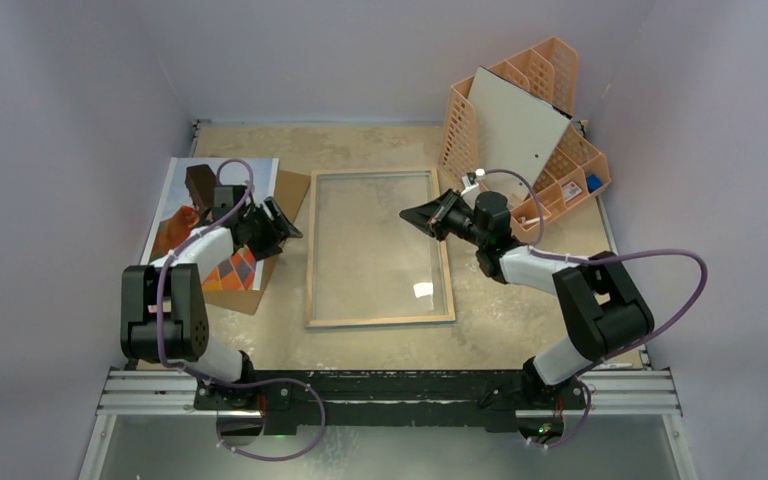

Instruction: Put the photo into the frame

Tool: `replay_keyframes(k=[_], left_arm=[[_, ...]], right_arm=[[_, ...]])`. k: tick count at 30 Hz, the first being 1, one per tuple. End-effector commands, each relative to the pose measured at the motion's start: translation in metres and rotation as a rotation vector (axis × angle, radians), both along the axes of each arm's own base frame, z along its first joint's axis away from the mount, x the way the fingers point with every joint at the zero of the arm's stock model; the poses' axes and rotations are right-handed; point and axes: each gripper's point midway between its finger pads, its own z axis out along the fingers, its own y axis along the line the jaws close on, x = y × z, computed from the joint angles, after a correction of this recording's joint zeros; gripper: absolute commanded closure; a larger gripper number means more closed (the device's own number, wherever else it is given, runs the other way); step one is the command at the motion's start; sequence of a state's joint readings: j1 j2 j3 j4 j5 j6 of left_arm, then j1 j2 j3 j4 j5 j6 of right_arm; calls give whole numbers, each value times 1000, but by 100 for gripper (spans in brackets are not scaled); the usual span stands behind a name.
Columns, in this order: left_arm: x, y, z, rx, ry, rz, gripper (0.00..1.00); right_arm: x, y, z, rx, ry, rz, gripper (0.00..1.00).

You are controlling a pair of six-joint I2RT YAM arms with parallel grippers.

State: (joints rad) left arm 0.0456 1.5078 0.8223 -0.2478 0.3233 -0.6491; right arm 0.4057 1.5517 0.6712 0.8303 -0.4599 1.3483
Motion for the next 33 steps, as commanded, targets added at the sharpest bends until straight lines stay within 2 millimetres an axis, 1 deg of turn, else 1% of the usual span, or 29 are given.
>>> replay_keyframes(k=[1,3,6,14,19,22,25,29,31,33], left_arm=[[14,-6,8,-26,-63,-51,35],[14,-9,7,-46,-63,-64,35],[15,-9,3,-42,-55,-66,36],[17,-10,-2,-52,-50,-60,36],[18,-12,-4,-67,-49,-59,37],[18,-15,-7,-84,-41,-69,38],[18,-18,-10,-97,-36,-80,38],[19,-20,-13,-101,-30,-86,38],[19,-20,-14,-97,-29,-86,38],[19,-20,-17,-96,-22,-86,38]], right_arm=[[16,3,20,-19,-142,-15,100],[16,6,13,-30,-143,6,100],[19,7,6,-47,-146,18,100],[34,-3,-7,-117,-147,-6,100],[44,-16,-15,-143,-148,-2,100],[48,-13,-23,-162,-149,32,100],[47,-8,-23,-133,-171,59,100],[39,-5,-14,-107,-217,99,100],[38,-4,-8,-110,-249,111,100],[38,-4,-7,-121,-255,113,100]])
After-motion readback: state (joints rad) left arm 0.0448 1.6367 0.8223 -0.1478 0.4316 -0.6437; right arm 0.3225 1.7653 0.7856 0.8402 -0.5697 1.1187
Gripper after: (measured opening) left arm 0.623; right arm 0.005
